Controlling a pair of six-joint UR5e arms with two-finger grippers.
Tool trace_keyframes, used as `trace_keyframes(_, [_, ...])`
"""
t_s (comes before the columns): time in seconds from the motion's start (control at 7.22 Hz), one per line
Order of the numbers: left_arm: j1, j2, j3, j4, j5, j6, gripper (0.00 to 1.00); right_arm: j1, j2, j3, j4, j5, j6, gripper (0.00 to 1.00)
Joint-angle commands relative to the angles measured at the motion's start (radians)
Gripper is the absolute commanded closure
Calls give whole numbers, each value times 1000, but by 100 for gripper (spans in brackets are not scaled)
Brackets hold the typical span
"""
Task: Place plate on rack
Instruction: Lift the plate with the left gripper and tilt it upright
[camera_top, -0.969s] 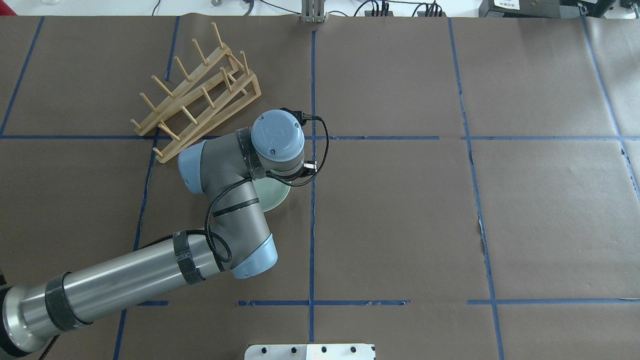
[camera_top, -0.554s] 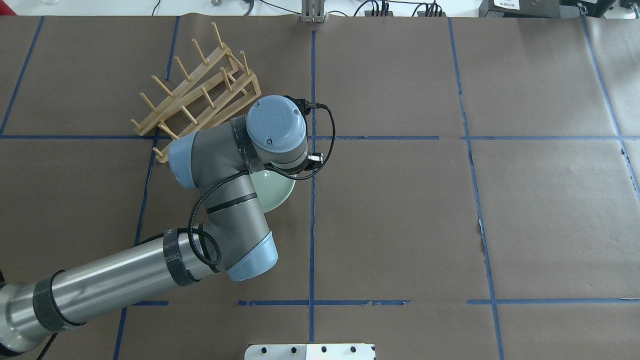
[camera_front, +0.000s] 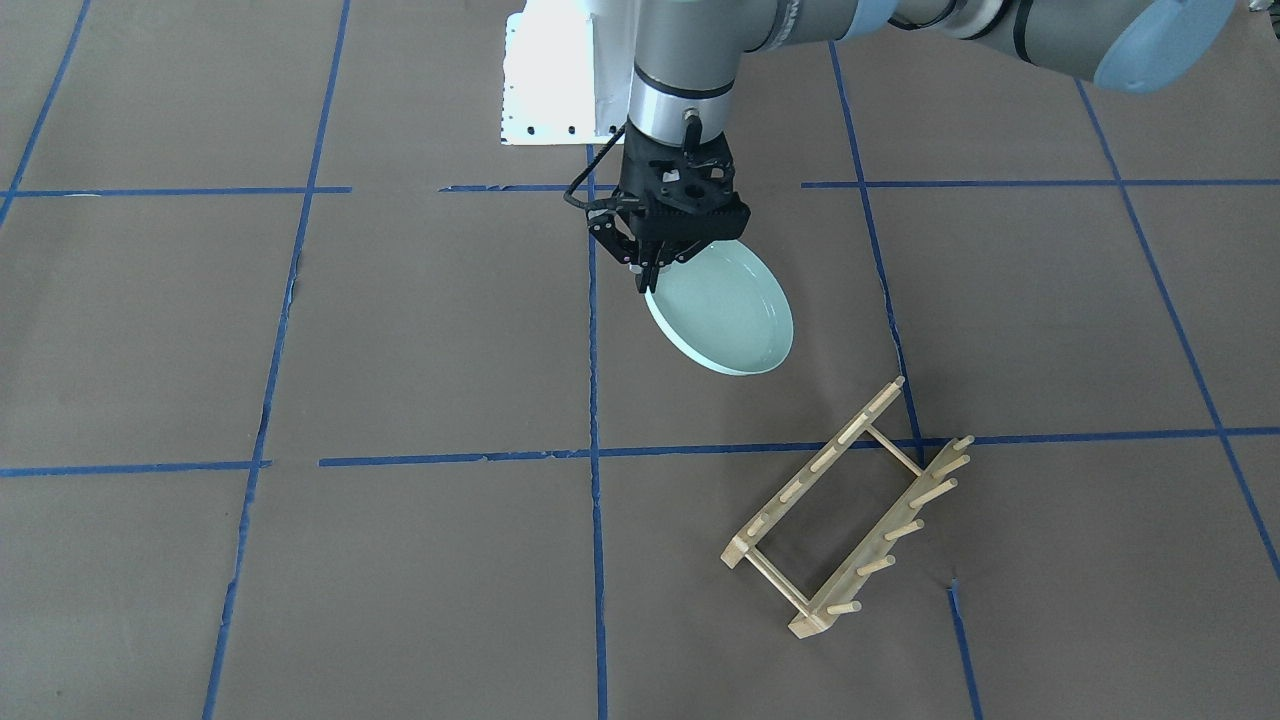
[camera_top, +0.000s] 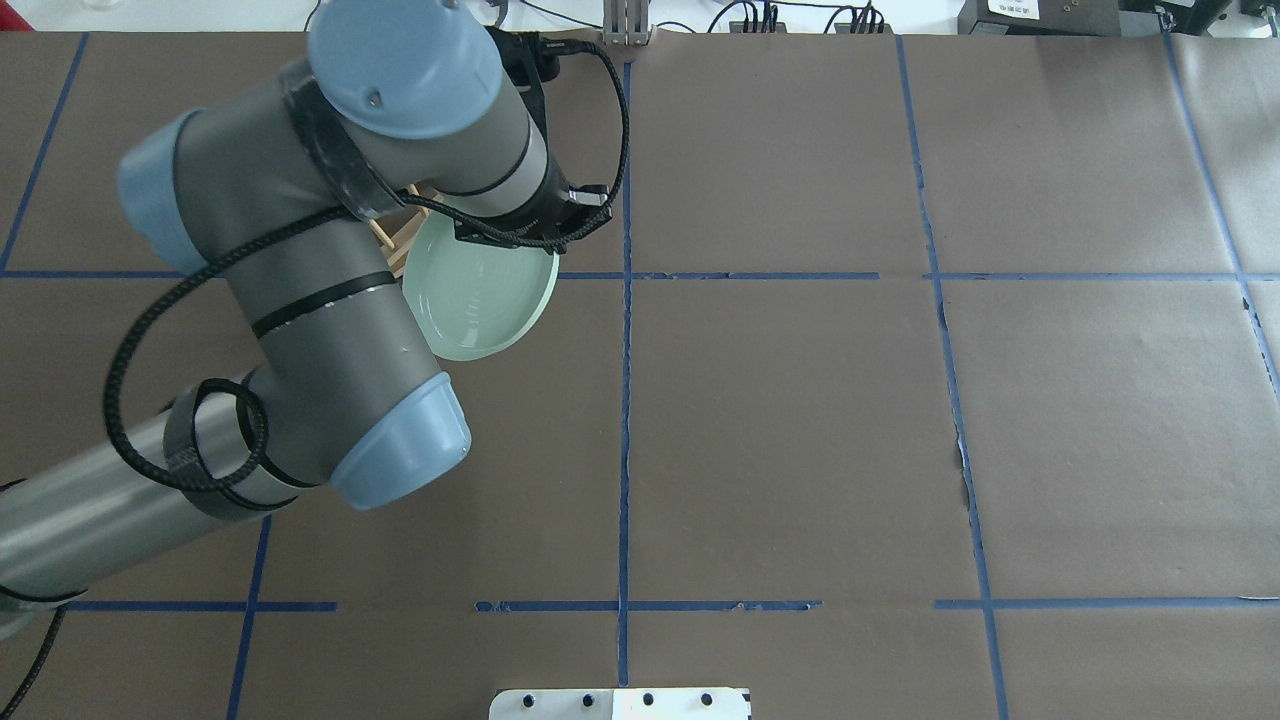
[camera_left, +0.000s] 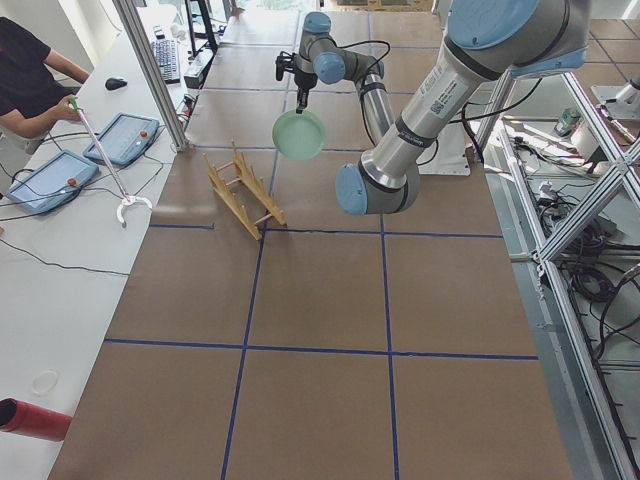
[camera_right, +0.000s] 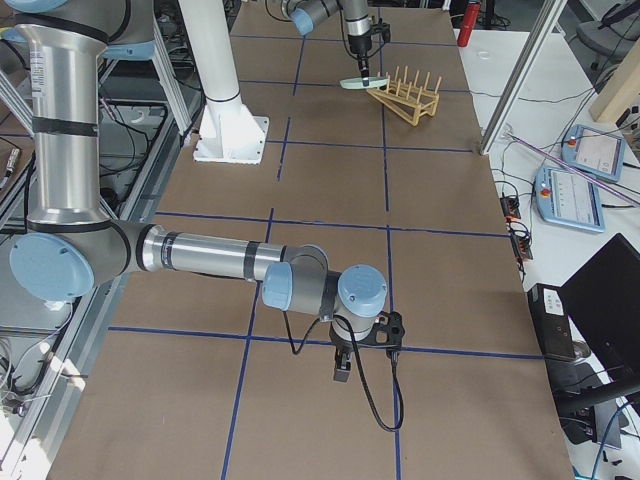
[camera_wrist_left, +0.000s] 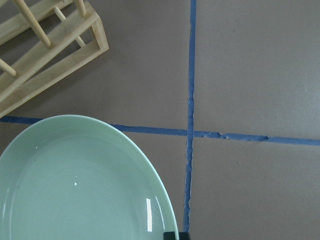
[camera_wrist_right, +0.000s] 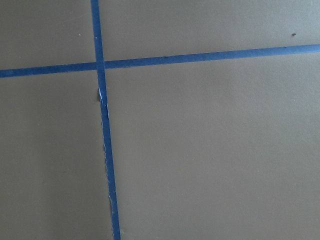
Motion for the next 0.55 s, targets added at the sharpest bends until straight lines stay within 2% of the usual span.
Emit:
trace_keyframes(0.0, [-143, -2, -64, -2, -82, 5, 100, 0, 0, 0, 0, 0, 0, 0])
trace_keyframes(0.14, [-201, 3, -64, -60, -110, -7, 100, 0, 0, 0, 0, 0, 0, 0])
trace_keyframes(0.42, [-263, 50, -17, -320, -108, -170, 100, 0, 0, 0, 0, 0, 0, 0])
